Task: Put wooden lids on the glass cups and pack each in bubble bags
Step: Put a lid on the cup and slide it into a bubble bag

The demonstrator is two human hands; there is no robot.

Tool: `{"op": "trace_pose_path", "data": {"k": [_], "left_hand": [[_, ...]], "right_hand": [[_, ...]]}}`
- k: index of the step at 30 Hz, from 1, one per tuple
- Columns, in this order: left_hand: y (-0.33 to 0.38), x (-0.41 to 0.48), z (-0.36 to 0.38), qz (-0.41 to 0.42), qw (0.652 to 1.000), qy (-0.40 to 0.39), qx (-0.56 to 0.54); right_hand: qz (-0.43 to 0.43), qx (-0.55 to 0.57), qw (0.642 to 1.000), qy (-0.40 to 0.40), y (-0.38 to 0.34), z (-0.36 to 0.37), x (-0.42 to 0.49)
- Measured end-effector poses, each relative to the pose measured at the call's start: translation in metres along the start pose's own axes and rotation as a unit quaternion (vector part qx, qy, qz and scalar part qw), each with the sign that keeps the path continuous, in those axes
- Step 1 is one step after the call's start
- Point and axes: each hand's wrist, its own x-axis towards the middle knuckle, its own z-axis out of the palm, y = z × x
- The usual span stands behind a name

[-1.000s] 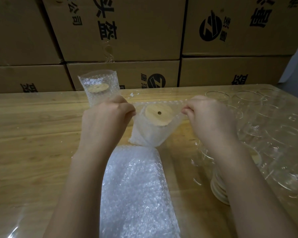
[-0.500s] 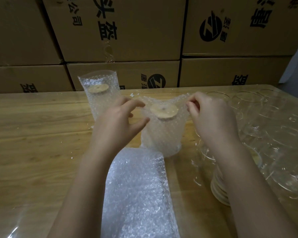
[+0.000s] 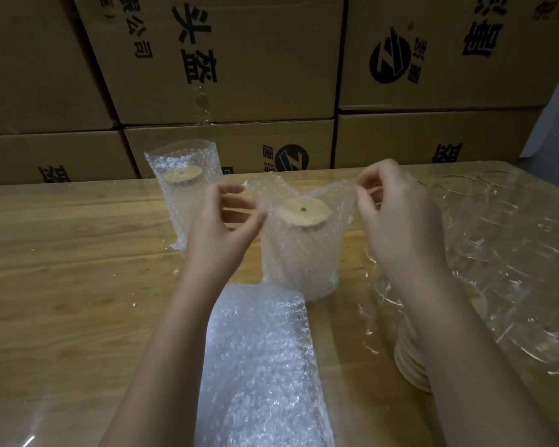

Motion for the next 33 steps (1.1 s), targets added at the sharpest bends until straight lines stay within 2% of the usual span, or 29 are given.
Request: {"op": "trace_pose_path", "data": {"k": [2, 4, 6, 10, 12, 17, 22, 26, 30, 33], "left_hand": [[-0.009, 0.000, 0.001, -0.064, 0.991, -0.115, 0.026], [-0.020, -0.003, 0.007, -0.100, 0.976, -0.187, 0.044], [-0.027, -0.005, 0.016, -0.125, 0.970, -0.208, 0.009], [-0.038, -0.012, 0.033, -0.129, 0.961, -0.239, -0.053], [-0.040, -0.015, 0.039, -0.116, 0.960, -0.249, -0.052], [-0.038, -0.009, 0.043, -0.098, 0.970, -0.209, -0.072], [-0.037, 0.002, 0.041, -0.127, 0.962, -0.228, -0.077], [-0.036, 0.005, 0.046, -0.140, 0.967, -0.191, -0.090], [-0.037, 0.012, 0.043, -0.165, 0.969, -0.140, -0.119], [-0.034, 0.023, 0.037, -0.183, 0.970, -0.102, -0.121]], "right_hand": [[0.037, 0.036, 0.998, -0.023, 0.000, 0.001, 0.001], [0.110, 0.055, 0.985, -0.120, -0.002, 0.007, -0.001], [0.154, 0.072, 0.965, -0.201, -0.004, 0.014, -0.003], [0.152, 0.112, 0.953, -0.236, -0.008, 0.024, -0.008], [0.134, 0.114, 0.957, -0.231, -0.007, 0.028, -0.009], [0.079, 0.088, 0.984, -0.131, -0.004, 0.038, -0.012], [0.096, 0.105, 0.985, -0.095, 0.002, 0.044, -0.013], [0.111, 0.212, 0.970, -0.044, -0.001, 0.054, -0.019], [0.146, 0.340, 0.929, -0.021, -0.008, 0.079, -0.043], [0.143, 0.343, 0.928, -0.034, -0.002, 0.100, -0.063]]}}
